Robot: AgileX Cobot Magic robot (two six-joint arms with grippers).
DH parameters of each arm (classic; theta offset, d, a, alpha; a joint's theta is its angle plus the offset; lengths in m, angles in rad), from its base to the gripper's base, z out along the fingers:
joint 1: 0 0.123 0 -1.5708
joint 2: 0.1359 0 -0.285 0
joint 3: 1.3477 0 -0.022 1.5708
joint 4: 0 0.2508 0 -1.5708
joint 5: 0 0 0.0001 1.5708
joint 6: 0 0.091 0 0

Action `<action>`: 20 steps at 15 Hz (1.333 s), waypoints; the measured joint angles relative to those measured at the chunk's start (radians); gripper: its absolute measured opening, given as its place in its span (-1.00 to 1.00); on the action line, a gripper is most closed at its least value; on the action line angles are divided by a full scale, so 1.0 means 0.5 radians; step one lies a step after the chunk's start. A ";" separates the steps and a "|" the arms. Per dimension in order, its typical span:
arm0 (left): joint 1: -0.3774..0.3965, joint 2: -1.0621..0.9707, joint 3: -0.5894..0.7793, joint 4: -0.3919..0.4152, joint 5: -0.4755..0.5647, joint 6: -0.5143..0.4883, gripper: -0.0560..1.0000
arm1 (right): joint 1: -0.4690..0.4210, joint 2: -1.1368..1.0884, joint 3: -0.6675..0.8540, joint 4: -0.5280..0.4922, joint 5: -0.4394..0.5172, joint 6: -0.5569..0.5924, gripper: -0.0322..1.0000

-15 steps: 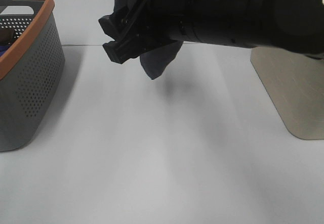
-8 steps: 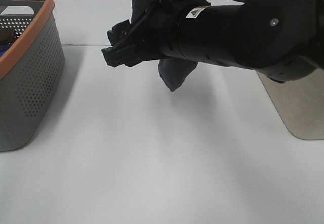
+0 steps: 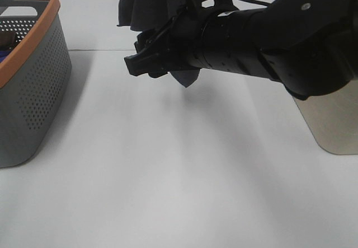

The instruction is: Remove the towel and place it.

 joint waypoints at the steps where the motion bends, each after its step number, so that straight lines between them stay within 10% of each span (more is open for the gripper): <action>1: 0.000 0.000 0.000 0.010 0.000 0.000 -0.88 | 0.000 0.000 0.000 0.076 -0.046 -0.058 0.39; 14: 0.000 0.000 0.000 -0.008 0.042 0.000 -0.88 | 0.000 0.000 0.000 -0.042 -0.166 -0.098 0.39; 20: 0.000 0.006 0.000 0.014 -0.018 0.000 -0.88 | 0.000 -0.134 0.000 -0.080 0.104 -0.080 0.39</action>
